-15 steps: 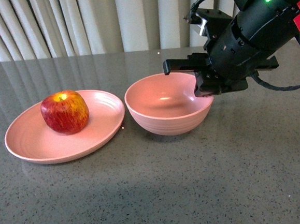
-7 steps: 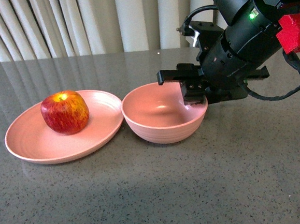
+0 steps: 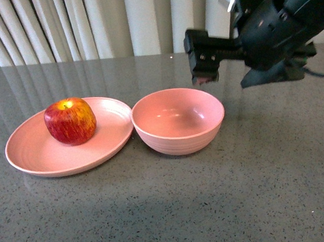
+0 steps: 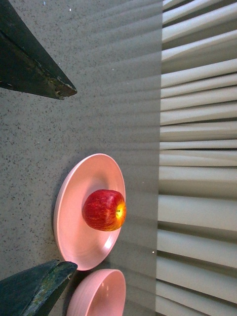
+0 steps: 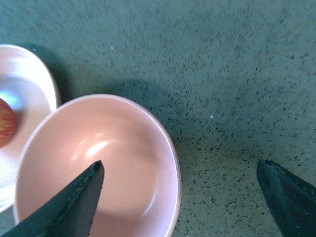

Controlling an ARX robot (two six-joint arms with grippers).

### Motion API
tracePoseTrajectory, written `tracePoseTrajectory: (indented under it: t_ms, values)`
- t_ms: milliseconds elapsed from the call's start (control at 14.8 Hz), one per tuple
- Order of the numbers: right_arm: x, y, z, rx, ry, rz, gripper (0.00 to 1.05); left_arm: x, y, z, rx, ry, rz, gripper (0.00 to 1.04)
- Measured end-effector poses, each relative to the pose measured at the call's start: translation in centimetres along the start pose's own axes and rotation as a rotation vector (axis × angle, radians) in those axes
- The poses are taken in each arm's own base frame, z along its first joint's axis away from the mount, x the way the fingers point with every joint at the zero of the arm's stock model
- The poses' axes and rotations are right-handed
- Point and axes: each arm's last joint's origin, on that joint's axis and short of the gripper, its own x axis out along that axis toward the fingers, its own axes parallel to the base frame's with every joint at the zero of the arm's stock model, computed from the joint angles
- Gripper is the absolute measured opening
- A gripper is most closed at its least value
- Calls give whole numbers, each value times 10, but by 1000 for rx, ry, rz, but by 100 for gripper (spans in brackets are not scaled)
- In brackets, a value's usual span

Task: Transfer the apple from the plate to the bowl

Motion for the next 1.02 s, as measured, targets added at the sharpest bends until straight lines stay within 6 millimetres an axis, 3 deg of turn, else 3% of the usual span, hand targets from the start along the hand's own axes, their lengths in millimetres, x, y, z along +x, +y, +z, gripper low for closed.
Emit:
tracePoseTrajectory:
  t_ms: [135,338,609,744,880,947,1015]
  values:
    - [-11,-1,2,2,-30,13,100,0,0,0,0,0,0,98]
    - [-35,-6,5,8,-93,34,97,0,0,0,0,0,0,98]
    - [-132,-28,-11,55,-406,77,98,0,0,0,0,0,0,98]
    - [-182,-40,-39,68,-578,51,98,0,0,0,0,0,0,98]
    - [-207,-50,-78,82,-671,-20,98,0,0,0,0,0,0,98]
    - [-213,-55,-98,64,-752,-93,94,0,0,0,0,0,0,98]
    - [-220,-63,-122,10,-850,-235,81,0,0,0,0,0,0,98]
